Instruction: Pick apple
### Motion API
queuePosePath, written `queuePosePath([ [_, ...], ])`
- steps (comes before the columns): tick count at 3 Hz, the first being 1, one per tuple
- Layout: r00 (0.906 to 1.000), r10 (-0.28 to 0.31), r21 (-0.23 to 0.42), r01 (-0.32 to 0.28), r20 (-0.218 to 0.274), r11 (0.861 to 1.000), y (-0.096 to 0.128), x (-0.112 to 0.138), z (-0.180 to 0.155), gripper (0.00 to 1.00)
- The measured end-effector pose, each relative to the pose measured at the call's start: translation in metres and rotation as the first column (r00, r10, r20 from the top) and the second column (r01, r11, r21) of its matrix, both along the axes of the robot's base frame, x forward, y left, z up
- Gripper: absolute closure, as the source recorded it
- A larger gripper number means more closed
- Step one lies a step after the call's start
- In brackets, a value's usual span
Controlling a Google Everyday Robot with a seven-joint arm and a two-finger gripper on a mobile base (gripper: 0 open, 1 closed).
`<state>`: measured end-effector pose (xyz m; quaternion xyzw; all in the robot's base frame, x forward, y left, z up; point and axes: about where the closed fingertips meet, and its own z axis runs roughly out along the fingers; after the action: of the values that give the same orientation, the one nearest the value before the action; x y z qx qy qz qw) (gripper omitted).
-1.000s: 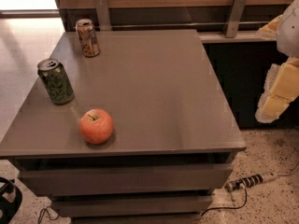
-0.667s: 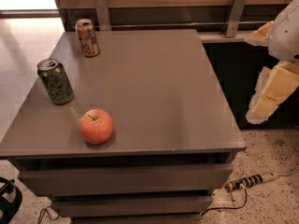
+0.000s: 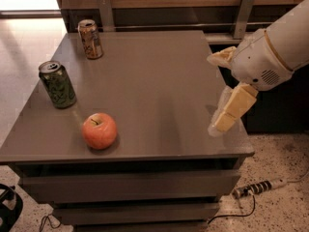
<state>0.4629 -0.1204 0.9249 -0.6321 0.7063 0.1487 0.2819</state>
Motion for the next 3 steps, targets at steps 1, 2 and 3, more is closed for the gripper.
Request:
queuePosePath([
  [1,0.9991,0.042,0.121,-0.042,0.008,0.992,0.037,0.007,-0.018,0.00],
  [2,0.9975,0.063,0.226,-0.068,0.032,0.972,0.078,0.014,-0.032,0.00],
  [3,0.9941,0.100,0.303,-0.108,0.044,0.947,0.121,0.021,-0.045,0.00],
])
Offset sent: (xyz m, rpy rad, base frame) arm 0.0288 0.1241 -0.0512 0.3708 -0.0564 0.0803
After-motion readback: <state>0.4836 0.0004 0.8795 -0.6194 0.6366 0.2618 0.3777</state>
